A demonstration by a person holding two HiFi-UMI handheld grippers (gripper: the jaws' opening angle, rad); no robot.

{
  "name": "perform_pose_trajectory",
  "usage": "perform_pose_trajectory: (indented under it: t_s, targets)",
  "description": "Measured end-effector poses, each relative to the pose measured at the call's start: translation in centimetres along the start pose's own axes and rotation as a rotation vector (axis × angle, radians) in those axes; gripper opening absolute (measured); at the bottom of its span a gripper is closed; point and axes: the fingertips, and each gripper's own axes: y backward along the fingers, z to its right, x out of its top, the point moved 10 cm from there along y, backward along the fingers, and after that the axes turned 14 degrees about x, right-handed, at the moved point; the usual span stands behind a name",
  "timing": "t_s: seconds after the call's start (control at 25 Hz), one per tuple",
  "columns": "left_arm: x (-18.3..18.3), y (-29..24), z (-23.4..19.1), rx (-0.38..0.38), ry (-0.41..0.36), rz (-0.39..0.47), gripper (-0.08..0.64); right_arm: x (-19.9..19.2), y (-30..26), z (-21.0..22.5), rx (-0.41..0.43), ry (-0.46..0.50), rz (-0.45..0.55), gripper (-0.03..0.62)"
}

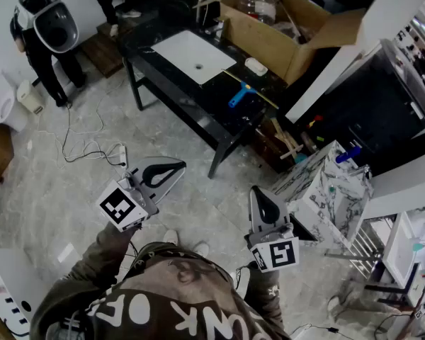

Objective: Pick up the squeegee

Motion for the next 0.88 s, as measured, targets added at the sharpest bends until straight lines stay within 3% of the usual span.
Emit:
perform_pose_trajectory:
  t_s: [0.8,0.88]
  targets:
    - [-0.27,0.71,0.06,0.008,-0.004,-0.008,0.003,-0.42,-0.44,-0.40,0.010,-0.007,0.006,0.012]
    - [-0.24,0.54,0.08,0.008,0.000,-0.006,0.003,-0.62,-0.63,-0.29,0.030,-0.022,-0.001,0.094]
